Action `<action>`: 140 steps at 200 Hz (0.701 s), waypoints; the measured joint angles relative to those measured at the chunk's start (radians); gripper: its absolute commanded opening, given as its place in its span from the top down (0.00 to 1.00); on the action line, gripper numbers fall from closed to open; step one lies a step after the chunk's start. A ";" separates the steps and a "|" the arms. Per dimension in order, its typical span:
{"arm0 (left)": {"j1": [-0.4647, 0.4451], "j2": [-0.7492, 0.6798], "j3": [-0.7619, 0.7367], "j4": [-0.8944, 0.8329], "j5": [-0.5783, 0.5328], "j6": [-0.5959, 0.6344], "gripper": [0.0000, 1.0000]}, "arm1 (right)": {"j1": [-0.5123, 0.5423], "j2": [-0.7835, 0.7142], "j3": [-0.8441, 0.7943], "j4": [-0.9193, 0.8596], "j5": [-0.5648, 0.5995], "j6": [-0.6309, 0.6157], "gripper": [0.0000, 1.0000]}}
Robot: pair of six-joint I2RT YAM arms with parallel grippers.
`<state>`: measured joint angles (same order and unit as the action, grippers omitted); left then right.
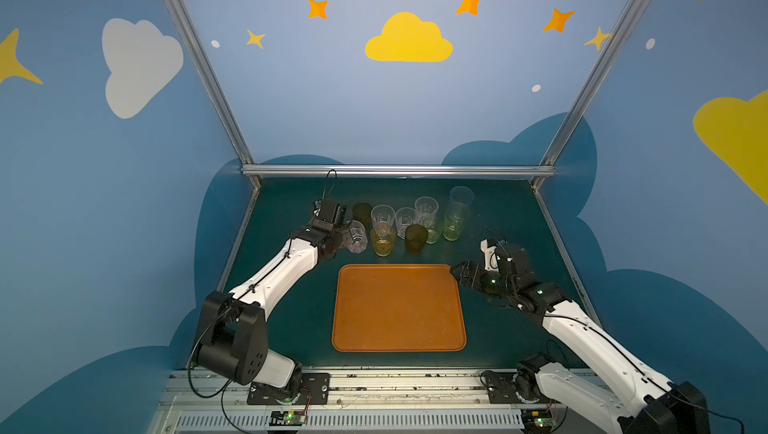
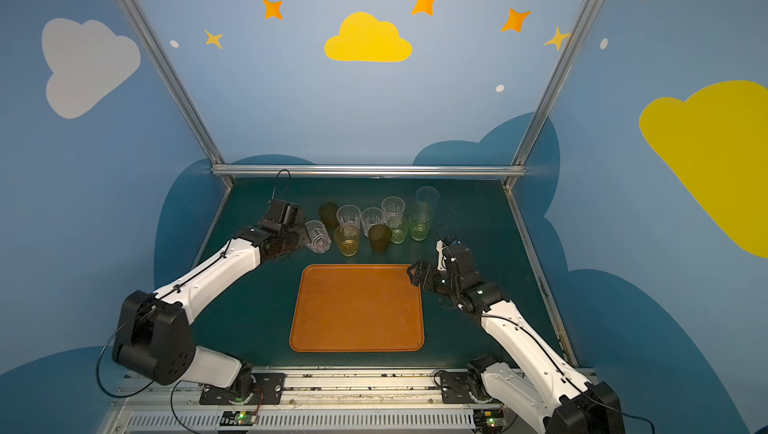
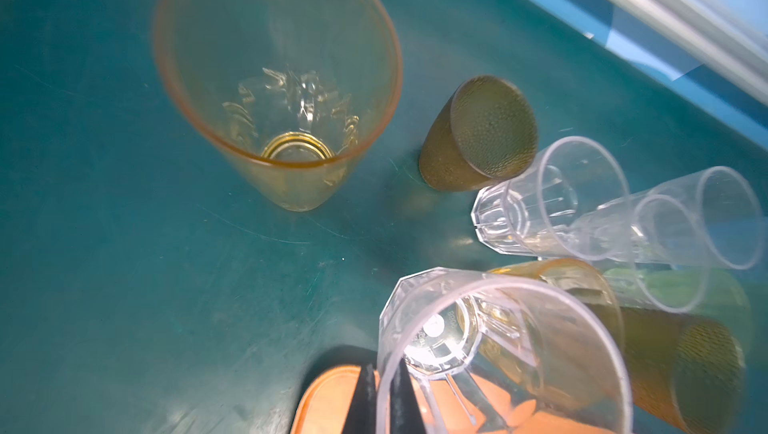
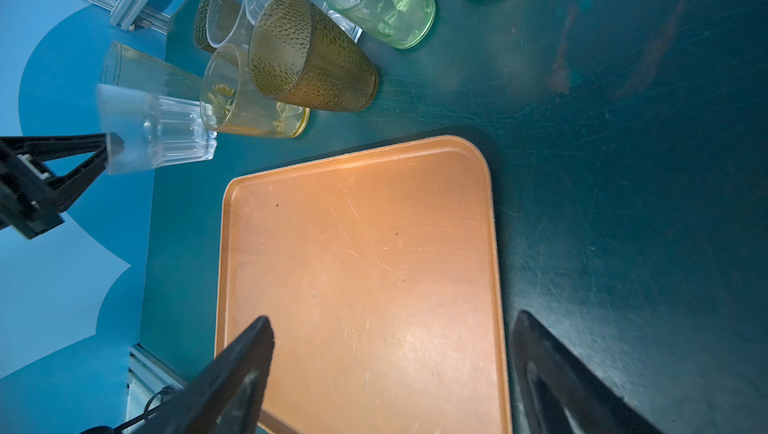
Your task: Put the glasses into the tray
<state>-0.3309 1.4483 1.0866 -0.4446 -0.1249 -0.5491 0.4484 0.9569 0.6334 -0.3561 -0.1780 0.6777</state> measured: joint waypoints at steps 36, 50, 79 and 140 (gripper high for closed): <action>-0.007 -0.094 -0.027 -0.031 -0.006 0.000 0.96 | -0.002 0.000 0.000 0.004 -0.006 0.004 0.12; -0.013 -0.121 -0.038 -0.043 -0.010 0.000 0.96 | -0.003 -0.001 0.000 0.006 -0.006 0.006 0.12; -0.034 -0.177 -0.071 -0.087 -0.023 -0.001 0.96 | -0.007 -0.003 -0.002 0.017 -0.010 0.006 0.12; -0.108 -0.319 -0.143 -0.204 -0.051 -0.011 0.96 | -0.008 -0.013 -0.040 0.089 -0.033 0.006 0.12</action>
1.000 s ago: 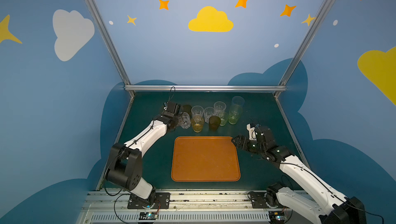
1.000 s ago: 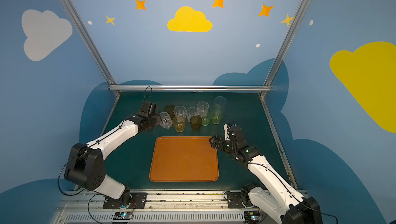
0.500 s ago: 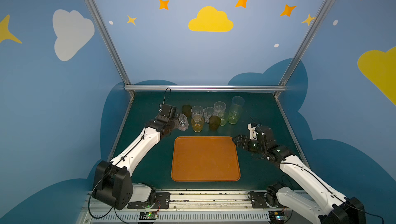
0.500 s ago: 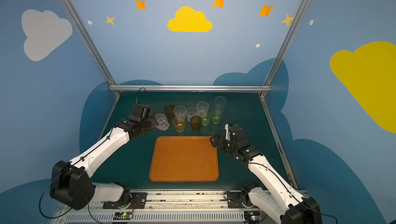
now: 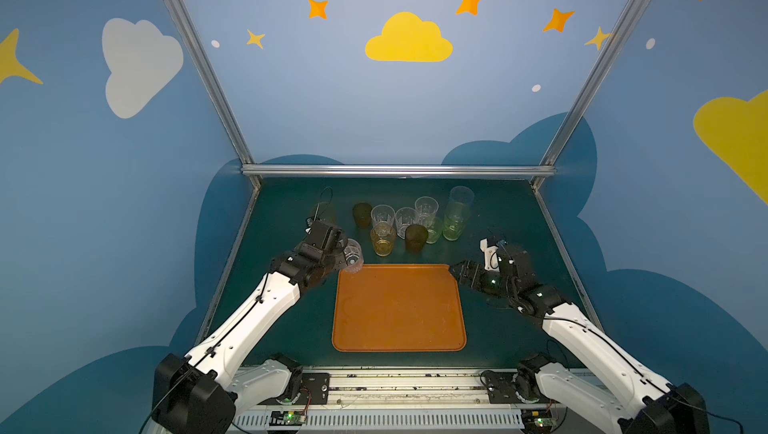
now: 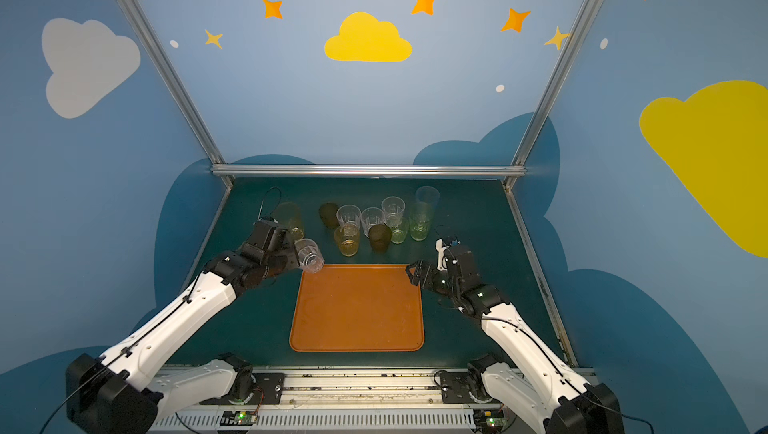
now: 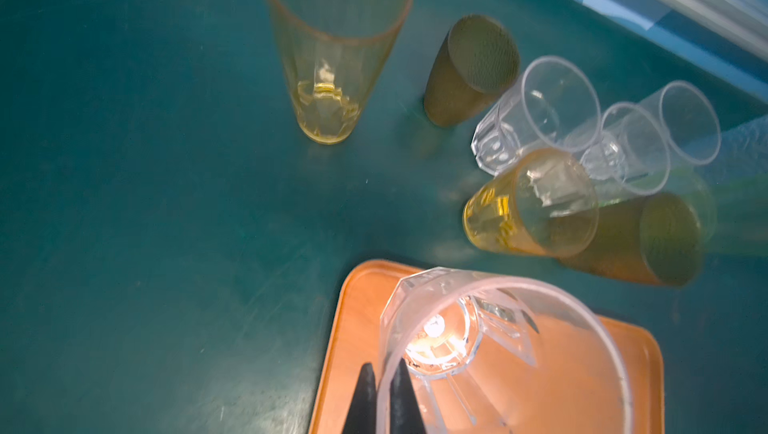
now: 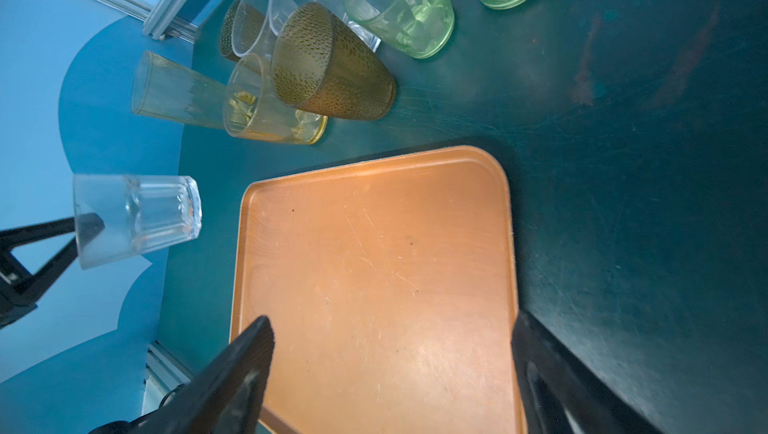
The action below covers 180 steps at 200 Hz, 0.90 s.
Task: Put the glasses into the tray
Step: 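Grasp the clear faceted glass with left gripper and carry it onto the tray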
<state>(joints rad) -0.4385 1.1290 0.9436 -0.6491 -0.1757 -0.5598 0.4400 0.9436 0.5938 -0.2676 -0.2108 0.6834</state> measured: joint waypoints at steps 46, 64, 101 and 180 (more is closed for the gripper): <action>-0.035 -0.078 -0.075 -0.082 0.001 -0.026 0.96 | 0.000 -0.014 -0.017 0.039 -0.001 -0.007 0.12; -0.051 -0.097 -0.109 -0.114 0.006 -0.045 0.96 | 0.000 -0.008 -0.016 0.044 -0.018 -0.016 0.12; -0.093 -0.113 -0.144 -0.165 0.014 -0.088 0.96 | 0.000 0.064 -0.002 0.053 -0.055 -0.023 0.11; -0.183 -0.170 -0.191 -0.239 0.037 -0.168 0.96 | 0.000 0.126 0.012 0.059 -0.061 -0.026 0.12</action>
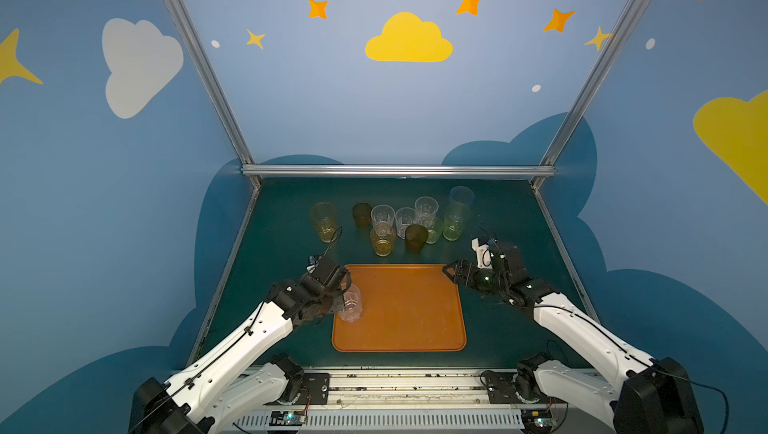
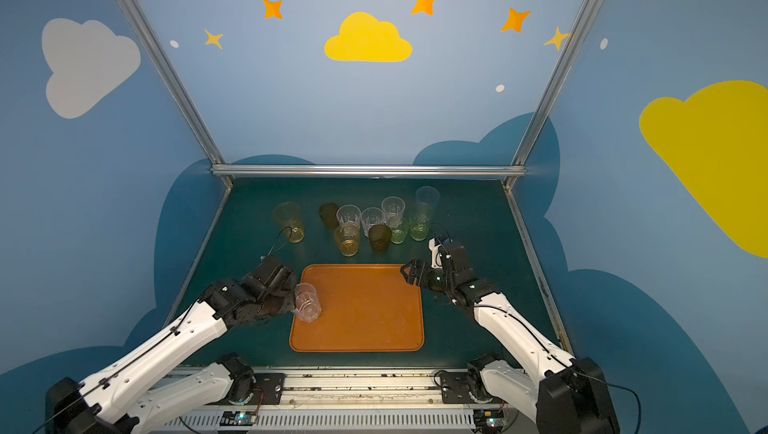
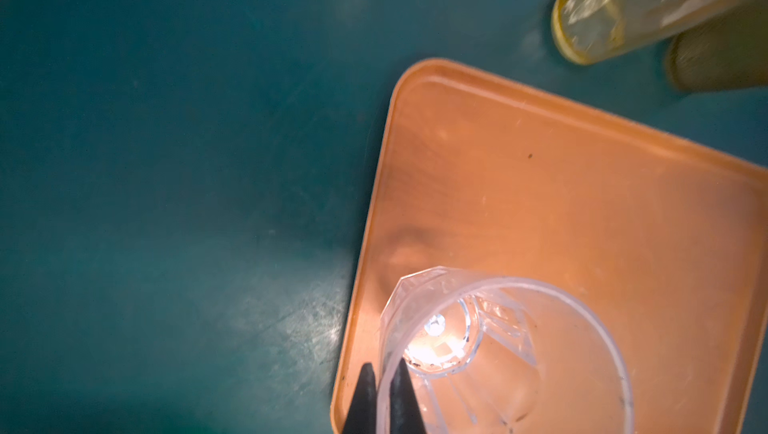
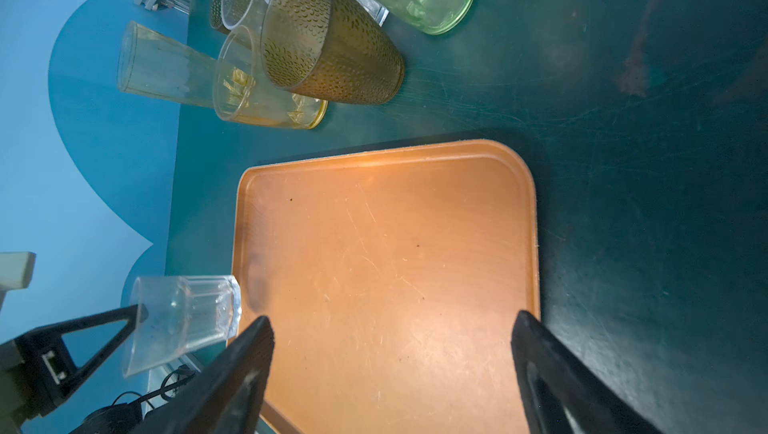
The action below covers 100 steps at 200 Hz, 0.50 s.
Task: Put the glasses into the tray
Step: 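Grasp the clear faceted glass with left gripper and carry it onto the tray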
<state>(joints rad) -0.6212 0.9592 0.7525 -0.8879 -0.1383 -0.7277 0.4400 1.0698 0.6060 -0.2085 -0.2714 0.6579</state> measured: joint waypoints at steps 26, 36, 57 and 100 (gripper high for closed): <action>-0.023 -0.003 -0.039 -0.011 0.009 -0.028 0.96 | 0.000 0.014 0.000 0.000 0.006 0.000 0.11; -0.031 -0.006 -0.051 -0.019 0.013 -0.038 0.96 | 0.000 0.019 0.000 0.000 0.011 0.000 0.12; -0.051 -0.019 -0.063 -0.033 0.013 -0.061 0.96 | 0.000 0.030 0.000 0.000 0.023 0.000 0.12; -0.109 -0.040 -0.076 -0.044 0.008 -0.105 0.96 | 0.000 0.056 0.000 0.000 0.028 0.000 0.12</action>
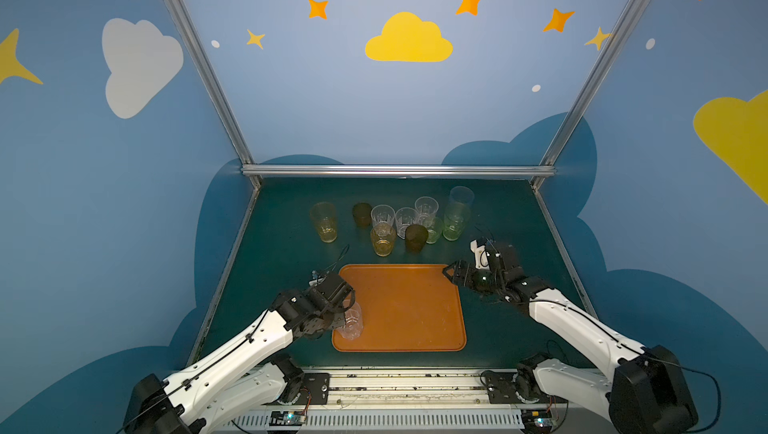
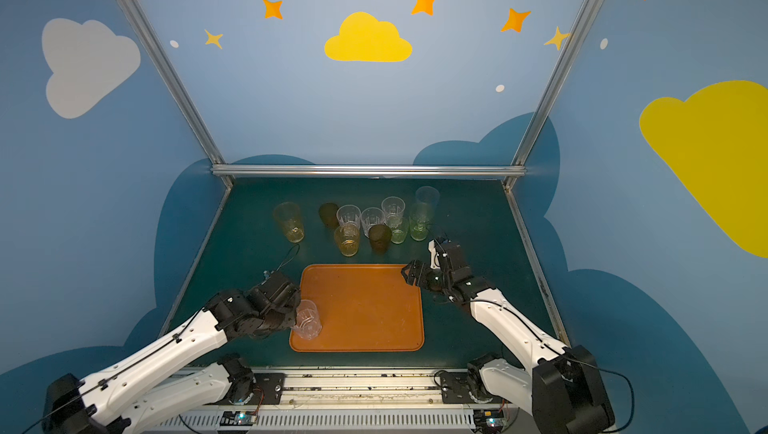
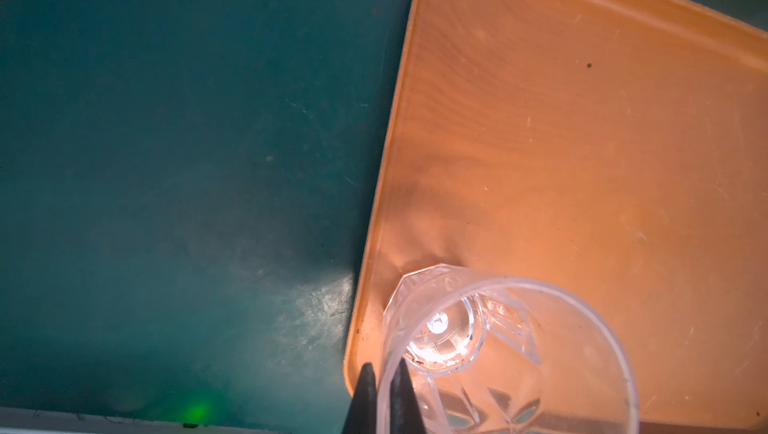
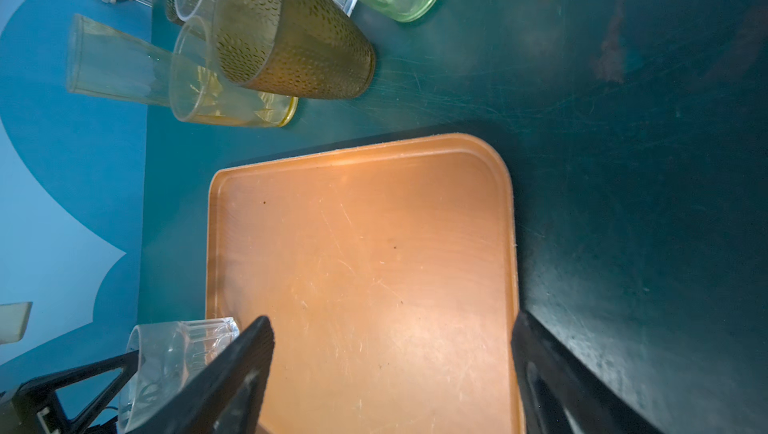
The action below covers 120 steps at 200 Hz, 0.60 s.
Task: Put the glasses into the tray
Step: 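Grasp the clear faceted glass with left gripper and carry it onto the tray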
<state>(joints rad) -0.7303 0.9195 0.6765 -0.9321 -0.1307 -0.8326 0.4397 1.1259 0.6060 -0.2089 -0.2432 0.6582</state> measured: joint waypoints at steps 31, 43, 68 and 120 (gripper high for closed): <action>-0.006 0.002 -0.002 0.000 -0.007 -0.021 0.72 | 0.000 0.009 0.000 0.000 0.004 0.001 0.12; -0.006 0.002 -0.002 0.000 -0.011 -0.021 0.66 | 0.000 0.014 0.000 0.000 0.008 0.001 0.12; -0.006 0.000 -0.002 0.008 -0.019 -0.022 0.46 | -0.001 0.034 0.000 -0.002 0.018 0.008 0.12; -0.006 -0.017 0.008 0.053 -0.052 -0.006 0.05 | -0.012 0.128 0.011 -0.014 0.020 0.028 0.13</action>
<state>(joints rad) -0.7361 0.9024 0.6842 -0.8791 -0.1829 -0.8387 0.4278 1.2541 0.6167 -0.2234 -0.2234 0.6865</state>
